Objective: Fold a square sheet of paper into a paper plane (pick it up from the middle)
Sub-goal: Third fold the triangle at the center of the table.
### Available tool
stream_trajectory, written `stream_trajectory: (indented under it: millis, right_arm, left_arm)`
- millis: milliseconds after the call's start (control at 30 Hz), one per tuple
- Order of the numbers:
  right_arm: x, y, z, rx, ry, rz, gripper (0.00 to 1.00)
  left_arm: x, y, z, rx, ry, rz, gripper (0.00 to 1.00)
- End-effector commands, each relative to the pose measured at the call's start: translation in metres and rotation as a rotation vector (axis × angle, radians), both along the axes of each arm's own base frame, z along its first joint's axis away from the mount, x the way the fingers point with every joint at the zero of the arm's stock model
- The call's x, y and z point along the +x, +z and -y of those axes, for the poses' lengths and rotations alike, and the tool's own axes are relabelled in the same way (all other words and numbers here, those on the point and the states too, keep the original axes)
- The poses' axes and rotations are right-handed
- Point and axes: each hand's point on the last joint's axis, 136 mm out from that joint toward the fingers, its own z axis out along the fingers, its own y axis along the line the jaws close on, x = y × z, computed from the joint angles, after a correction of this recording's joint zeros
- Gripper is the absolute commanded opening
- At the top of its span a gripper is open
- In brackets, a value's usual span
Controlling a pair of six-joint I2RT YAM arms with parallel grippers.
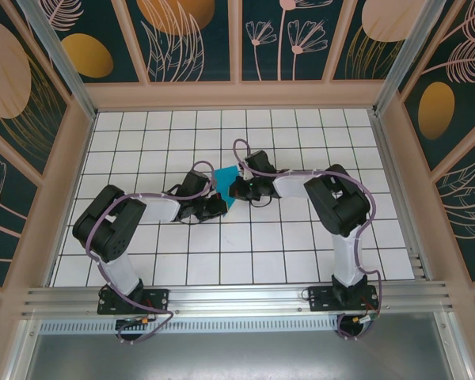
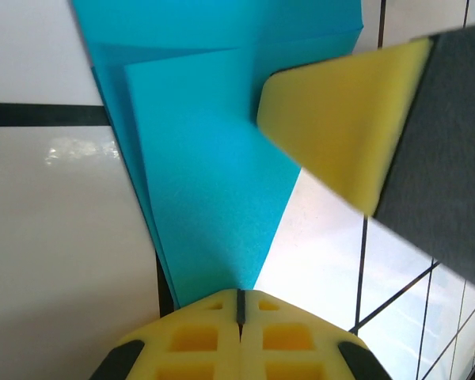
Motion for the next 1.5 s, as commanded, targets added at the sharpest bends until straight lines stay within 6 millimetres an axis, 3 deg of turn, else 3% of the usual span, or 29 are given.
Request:
stream_trajectory:
  millis: [0, 133, 267, 400, 567, 667, 833, 1033, 1233, 1467]
  right_arm:
    - [0.023, -0.014, 0.024, -0.057, -0.095, 0.017, 0.01]
    - [0.035, -0.021, 0.036, -0.077, -0.138, 0.026, 0.01]
    - [0.062, -0.025, 0.061, -0.096, -0.213, 0.037, 0.01]
    - [0.078, -0.002, 0.063, -0.078, -0.219, 0.089, 0.01]
    - [0.067, 0.045, 0.048, -0.001, -0.161, 0.159, 0.01]
    - [0.044, 0.048, 0.034, 0.027, -0.099, 0.136, 0.01]
    - [0.004, 0.035, 0.005, 0.045, 0.007, 0.067, 0.01]
    - [-0.011, 0.013, -0.008, 0.047, 0.046, -0.005, 0.01]
    - [-0.009, -0.016, -0.001, -0.032, 0.015, -0.069, 0.00]
    - [-0.005, -0.042, 0.023, -0.137, -0.091, -0.135, 0.00]
  left_arm:
    - [-0.034, -0.047, -0.040, 0.192, 0.023, -0.134, 0.00]
    - [-0.036, -0.047, -0.040, 0.189, 0.019, -0.136, 0.00]
    - [-0.037, -0.048, -0.040, 0.189, 0.016, -0.135, 0.00]
    - [-0.036, -0.048, -0.040, 0.190, 0.013, -0.133, 0.00]
    - [-0.031, -0.043, -0.037, 0.187, 0.004, -0.112, 0.00]
    - [-0.027, -0.040, -0.035, 0.182, 0.002, -0.100, 0.00]
    - [-0.024, -0.037, -0.034, 0.183, 0.004, -0.091, 0.00]
    - [-0.023, -0.036, -0.035, 0.184, 0.008, -0.086, 0.00]
    - [-0.026, -0.036, -0.034, 0.180, -0.002, -0.087, 0.00]
    - [-0.040, -0.028, -0.033, 0.146, -0.057, -0.083, 0.00]
